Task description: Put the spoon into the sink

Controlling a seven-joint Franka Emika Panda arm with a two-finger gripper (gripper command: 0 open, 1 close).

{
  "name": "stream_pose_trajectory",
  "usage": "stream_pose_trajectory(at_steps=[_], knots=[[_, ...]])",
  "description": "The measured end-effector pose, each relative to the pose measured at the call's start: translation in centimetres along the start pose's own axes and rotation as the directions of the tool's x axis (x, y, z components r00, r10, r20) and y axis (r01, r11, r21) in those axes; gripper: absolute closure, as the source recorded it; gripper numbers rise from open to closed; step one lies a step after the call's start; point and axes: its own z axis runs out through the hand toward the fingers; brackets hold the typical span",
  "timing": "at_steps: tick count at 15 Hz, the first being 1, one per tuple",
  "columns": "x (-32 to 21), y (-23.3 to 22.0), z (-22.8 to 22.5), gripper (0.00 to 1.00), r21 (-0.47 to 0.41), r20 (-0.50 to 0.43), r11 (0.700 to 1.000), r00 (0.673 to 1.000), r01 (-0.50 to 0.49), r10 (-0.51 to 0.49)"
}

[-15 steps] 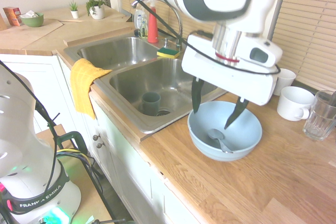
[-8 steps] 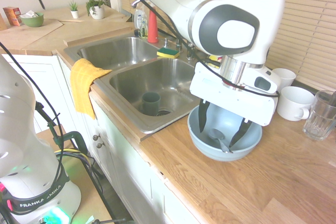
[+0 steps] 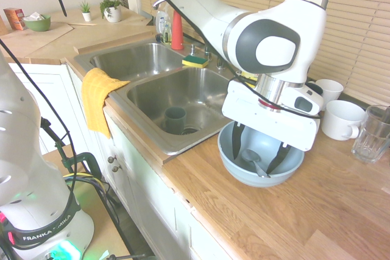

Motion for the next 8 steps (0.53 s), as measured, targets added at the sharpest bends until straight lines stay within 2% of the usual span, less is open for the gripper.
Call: stream_pose_trajectory(at_steps=[8], knots=[[0.4, 0.2, 1.4, 1.00, -0.018, 0.020, 1.000, 1.000, -0.006, 0.006]])
